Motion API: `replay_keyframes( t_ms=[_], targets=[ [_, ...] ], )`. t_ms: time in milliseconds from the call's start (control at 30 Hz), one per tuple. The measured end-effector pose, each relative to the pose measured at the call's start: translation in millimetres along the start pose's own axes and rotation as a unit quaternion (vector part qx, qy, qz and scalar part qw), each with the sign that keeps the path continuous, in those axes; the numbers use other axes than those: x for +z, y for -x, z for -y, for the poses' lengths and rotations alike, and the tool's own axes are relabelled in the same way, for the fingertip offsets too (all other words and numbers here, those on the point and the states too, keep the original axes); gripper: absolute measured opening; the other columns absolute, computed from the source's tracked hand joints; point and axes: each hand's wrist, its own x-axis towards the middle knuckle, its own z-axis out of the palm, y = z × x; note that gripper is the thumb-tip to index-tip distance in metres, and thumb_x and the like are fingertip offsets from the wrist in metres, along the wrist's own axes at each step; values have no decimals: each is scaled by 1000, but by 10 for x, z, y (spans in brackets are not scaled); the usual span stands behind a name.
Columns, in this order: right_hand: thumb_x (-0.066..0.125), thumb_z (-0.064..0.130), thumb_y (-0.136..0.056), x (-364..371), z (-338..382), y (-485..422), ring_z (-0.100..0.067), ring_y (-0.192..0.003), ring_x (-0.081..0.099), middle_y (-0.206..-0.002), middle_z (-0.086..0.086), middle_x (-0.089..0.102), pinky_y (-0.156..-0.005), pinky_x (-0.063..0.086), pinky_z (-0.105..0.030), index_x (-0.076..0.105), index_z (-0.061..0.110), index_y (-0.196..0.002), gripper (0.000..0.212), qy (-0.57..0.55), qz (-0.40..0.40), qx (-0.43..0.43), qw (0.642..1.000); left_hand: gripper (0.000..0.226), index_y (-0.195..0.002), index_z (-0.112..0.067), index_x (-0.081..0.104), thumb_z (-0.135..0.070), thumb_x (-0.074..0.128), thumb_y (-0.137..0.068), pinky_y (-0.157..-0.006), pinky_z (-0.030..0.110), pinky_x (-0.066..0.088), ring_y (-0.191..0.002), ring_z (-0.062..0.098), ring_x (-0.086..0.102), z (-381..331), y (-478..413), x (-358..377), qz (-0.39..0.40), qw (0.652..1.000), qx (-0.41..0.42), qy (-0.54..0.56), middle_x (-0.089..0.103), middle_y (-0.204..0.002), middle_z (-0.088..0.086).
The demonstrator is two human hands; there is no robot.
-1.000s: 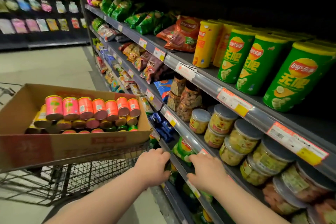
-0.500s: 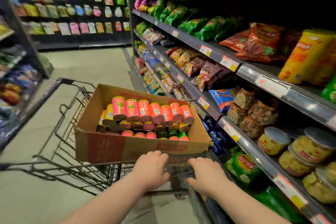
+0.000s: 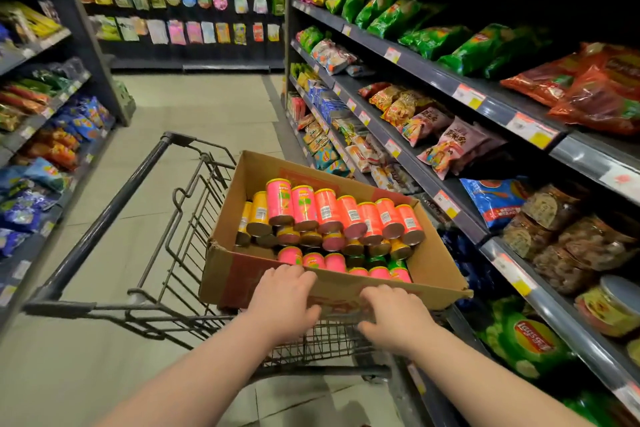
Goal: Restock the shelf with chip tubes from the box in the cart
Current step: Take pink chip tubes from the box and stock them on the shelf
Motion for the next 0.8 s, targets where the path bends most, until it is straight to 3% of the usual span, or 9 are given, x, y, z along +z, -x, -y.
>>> replay_keyframes(
  t_ms=[167,333,500,667,800],
  targets=[
    [56,44,-85,-118,74,-460,-23,-110,55,-118,0,58,-89,48,-37,52,26,-119,39,-27,-2,-20,999,51,-132,-23,45,-48,47,-88,-103,36,35,-119,20,46,295,-144,-82,-14,999,-26,13,52,-127,-2],
    [51,42,-88,-236,154,-1027,-25,-118,53,-130,0,54,-95,45,-40,48,26,-129,44,-40,-10,-42,998,51,-133,-24,45,-48,45,-88,-102,35,36,-119,20,46,590,-484,-154,-8,997,-73,11,51,-127,-2],
    [53,37,-88,-417,79,-1663,-26,-114,56,-127,-2,56,-90,47,-38,50,24,-127,40,-52,4,-64,997,69,-126,-23,50,-58,23,-73,-97,34,42,-115,21,51,781,-998,-202,13,995,-97,13,54,-121,-2],
    [56,36,-88,-493,-13,-2310,-28,-108,57,-120,-5,58,-76,45,-33,52,19,-119,35,-65,27,-75,995,52,-130,-23,47,-51,47,-86,-95,34,40,-116,22,50,976,-1528,-135,38,992,-121,18,53,-124,0],
    [57,33,-85,-452,-69,-2770,-30,-116,54,-126,-7,55,-88,46,-37,51,18,-123,41,-87,39,-72,993,57,-136,-22,41,-49,50,-86,-97,35,40,-120,22,48,1075,-1873,-62,55,986,-154,31,49,-130,0]
  ],
)
